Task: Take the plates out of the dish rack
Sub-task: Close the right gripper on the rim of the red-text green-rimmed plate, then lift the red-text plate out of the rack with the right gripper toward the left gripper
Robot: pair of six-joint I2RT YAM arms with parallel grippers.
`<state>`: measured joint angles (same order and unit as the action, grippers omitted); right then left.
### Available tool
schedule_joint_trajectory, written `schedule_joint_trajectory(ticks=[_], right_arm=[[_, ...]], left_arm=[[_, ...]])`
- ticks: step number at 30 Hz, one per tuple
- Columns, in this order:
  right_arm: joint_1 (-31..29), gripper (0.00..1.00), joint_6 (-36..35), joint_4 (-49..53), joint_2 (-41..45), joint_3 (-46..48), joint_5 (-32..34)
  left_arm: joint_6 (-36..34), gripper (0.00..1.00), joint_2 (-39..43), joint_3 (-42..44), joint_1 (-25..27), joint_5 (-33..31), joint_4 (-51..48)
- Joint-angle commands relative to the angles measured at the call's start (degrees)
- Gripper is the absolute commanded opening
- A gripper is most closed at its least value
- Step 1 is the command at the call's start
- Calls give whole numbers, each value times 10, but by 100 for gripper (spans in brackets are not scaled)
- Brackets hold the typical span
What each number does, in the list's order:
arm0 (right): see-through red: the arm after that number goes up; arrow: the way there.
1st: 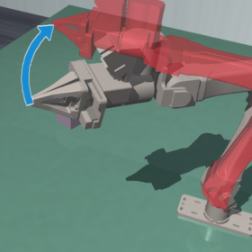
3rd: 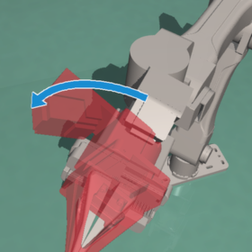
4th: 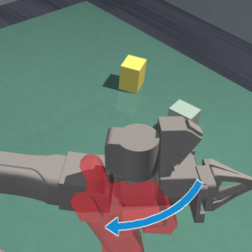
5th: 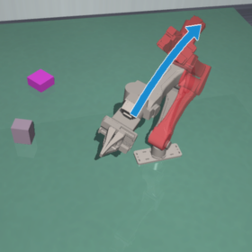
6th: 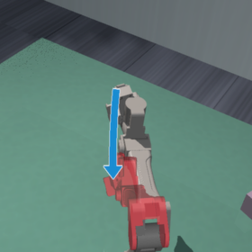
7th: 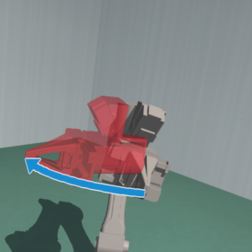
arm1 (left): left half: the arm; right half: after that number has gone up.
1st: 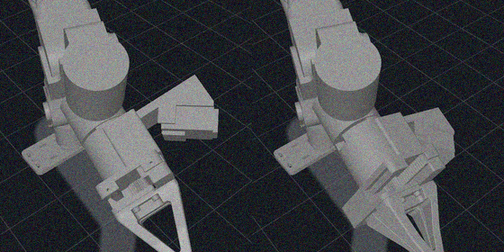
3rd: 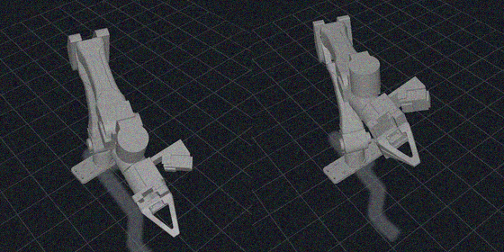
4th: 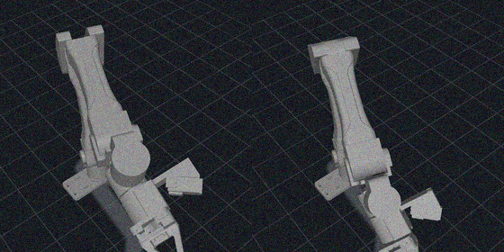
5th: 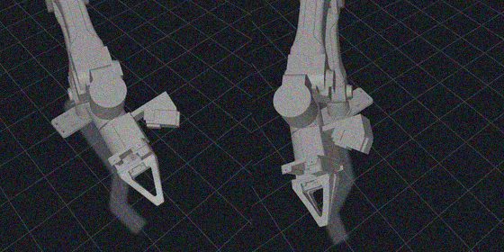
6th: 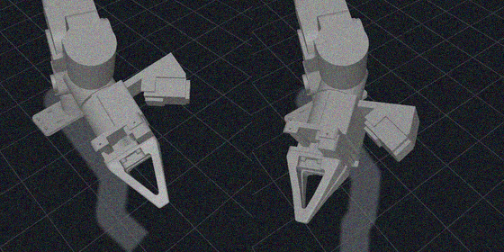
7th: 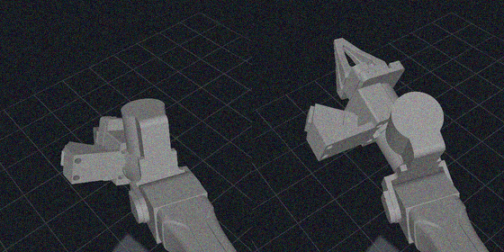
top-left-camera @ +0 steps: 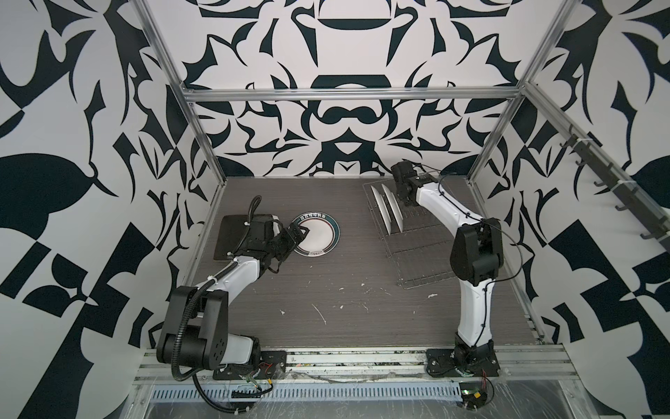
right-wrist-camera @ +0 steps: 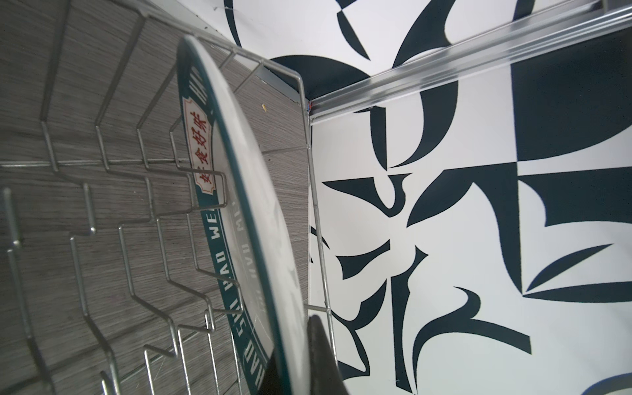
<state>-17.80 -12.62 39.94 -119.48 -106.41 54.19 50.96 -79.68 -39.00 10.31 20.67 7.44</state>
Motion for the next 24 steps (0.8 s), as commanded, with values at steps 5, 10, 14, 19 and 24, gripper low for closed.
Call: schedule_joint_trajectory(ticks=[5,10,14,19,24], right_arm=[[-7,0,-32,-8,58,-13,64],[-13,0,-34,-7,71,-16,67],[-19,0,-40,-7,86,-18,74],[-28,0,-50,-10,111,-11,84],[-41,0,-64,-29,154,13,93]], left_arm=[[-8,92,21,-17,6,-7,-20],[-9,92,33,-17,8,-10,-28],[-10,93,45,-18,9,-12,-36],[-15,93,62,-19,16,-19,-49],[-15,93,99,-17,28,-28,-62]])
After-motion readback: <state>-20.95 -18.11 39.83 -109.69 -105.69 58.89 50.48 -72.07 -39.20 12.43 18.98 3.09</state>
